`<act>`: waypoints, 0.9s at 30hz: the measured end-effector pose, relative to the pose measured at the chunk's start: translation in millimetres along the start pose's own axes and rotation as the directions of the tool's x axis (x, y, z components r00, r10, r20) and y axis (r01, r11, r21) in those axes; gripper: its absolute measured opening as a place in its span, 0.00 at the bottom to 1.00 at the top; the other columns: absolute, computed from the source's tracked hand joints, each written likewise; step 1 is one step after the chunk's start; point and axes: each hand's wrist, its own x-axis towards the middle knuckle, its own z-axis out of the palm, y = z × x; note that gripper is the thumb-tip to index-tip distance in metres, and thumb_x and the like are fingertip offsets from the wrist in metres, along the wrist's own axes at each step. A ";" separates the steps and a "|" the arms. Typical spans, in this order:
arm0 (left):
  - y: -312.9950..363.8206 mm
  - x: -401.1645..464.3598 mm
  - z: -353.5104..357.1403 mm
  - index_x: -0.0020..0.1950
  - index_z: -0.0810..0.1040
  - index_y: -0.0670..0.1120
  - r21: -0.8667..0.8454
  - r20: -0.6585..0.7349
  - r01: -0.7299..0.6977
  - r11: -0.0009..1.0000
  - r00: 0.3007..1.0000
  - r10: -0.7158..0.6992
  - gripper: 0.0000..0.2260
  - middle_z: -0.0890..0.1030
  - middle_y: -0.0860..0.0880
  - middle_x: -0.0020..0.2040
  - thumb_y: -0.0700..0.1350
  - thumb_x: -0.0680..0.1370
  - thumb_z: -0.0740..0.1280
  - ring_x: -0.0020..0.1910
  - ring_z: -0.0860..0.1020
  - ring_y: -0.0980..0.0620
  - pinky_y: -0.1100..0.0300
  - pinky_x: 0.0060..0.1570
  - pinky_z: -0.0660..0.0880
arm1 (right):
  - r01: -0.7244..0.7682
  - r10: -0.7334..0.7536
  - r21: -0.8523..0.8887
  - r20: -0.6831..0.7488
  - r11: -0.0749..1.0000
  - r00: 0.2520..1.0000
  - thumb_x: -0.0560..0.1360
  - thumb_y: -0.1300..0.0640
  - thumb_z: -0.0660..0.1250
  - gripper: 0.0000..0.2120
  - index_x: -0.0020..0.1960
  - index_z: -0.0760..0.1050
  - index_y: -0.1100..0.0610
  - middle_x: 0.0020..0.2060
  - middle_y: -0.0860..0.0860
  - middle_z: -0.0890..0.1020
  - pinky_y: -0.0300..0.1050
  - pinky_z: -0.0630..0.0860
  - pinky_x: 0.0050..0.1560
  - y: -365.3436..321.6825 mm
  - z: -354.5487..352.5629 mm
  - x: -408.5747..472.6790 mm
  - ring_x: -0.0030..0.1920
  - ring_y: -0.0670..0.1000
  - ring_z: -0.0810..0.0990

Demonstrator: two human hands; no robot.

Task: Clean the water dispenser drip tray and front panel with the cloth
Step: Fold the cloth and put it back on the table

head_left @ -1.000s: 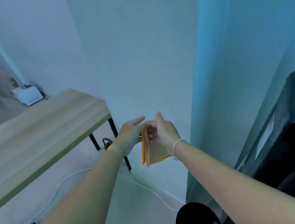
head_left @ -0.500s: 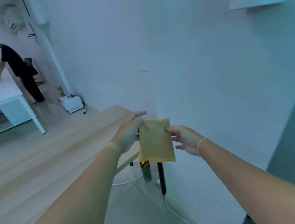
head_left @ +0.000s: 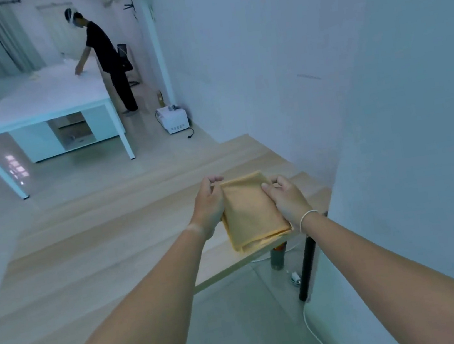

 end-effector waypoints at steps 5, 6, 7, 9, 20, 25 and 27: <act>-45.6 65.7 1.2 0.55 0.68 0.49 -0.016 -0.082 0.154 0.988 0.985 -0.154 0.08 0.73 0.48 0.44 0.41 0.81 0.52 0.39 0.71 0.50 0.59 0.34 0.69 | -0.033 0.035 -0.088 0.028 0.996 0.999 0.77 0.56 0.62 0.06 0.52 0.73 0.57 0.43 0.54 0.77 0.39 0.69 0.37 34.9 30.0 80.5 0.44 0.53 0.74; -53.9 78.8 2.8 0.55 0.68 0.49 -0.029 -0.090 0.185 0.982 0.978 -0.187 0.08 0.72 0.48 0.43 0.41 0.81 0.53 0.39 0.70 0.51 0.59 0.34 0.69 | -0.048 0.052 -0.108 0.039 0.993 0.998 0.77 0.57 0.62 0.08 0.53 0.74 0.59 0.44 0.55 0.76 0.38 0.68 0.38 43.4 35.0 97.6 0.45 0.52 0.74; -66.7 93.2 5.0 0.55 0.68 0.48 -0.044 -0.097 0.219 0.975 0.970 -0.223 0.07 0.72 0.49 0.43 0.41 0.81 0.53 0.38 0.70 0.51 0.59 0.33 0.69 | -0.066 0.073 -0.132 0.047 0.989 0.996 0.77 0.57 0.62 0.09 0.55 0.74 0.61 0.44 0.55 0.76 0.36 0.67 0.38 55.3 40.6 115.0 0.45 0.52 0.73; -84.7 112.5 9.7 0.55 0.69 0.48 -0.060 -0.110 0.268 0.961 0.955 -0.274 0.07 0.72 0.49 0.43 0.40 0.80 0.53 0.38 0.70 0.52 0.60 0.33 0.68 | -0.096 0.107 -0.177 0.055 0.980 0.993 0.77 0.59 0.62 0.11 0.56 0.74 0.63 0.44 0.54 0.75 0.31 0.66 0.36 73.4 47.1 137.0 0.46 0.51 0.72; -159.8 183.1 24.6 0.54 0.73 0.49 0.100 -0.063 0.361 0.927 0.932 -0.356 0.11 0.73 0.51 0.42 0.37 0.77 0.56 0.44 0.72 0.50 0.49 0.52 0.75 | -0.213 0.224 -0.419 -0.023 0.882 0.974 0.77 0.60 0.62 0.12 0.59 0.75 0.61 0.54 0.58 0.80 0.37 0.67 0.48 139.1 61.4 193.5 0.55 0.56 0.77; -163.1 197.9 20.0 0.61 0.75 0.48 0.464 0.018 0.200 0.863 0.972 -0.236 0.13 0.73 0.49 0.57 0.42 0.77 0.61 0.56 0.73 0.50 0.61 0.52 0.67 | -0.045 0.070 -0.688 0.008 0.724 0.998 0.75 0.59 0.63 0.18 0.65 0.72 0.59 0.61 0.60 0.75 0.50 0.69 0.60 143.7 62.9 194.9 0.60 0.61 0.73; -161.4 202.0 21.1 0.62 0.75 0.49 0.619 0.076 0.067 0.782 0.987 -0.145 0.13 0.72 0.49 0.61 0.45 0.78 0.61 0.62 0.69 0.47 0.59 0.53 0.67 | 0.000 0.024 -0.728 0.023 0.686 0.999 0.75 0.59 0.64 0.18 0.64 0.73 0.58 0.60 0.59 0.74 0.51 0.70 0.59 143.6 62.5 191.6 0.59 0.62 0.72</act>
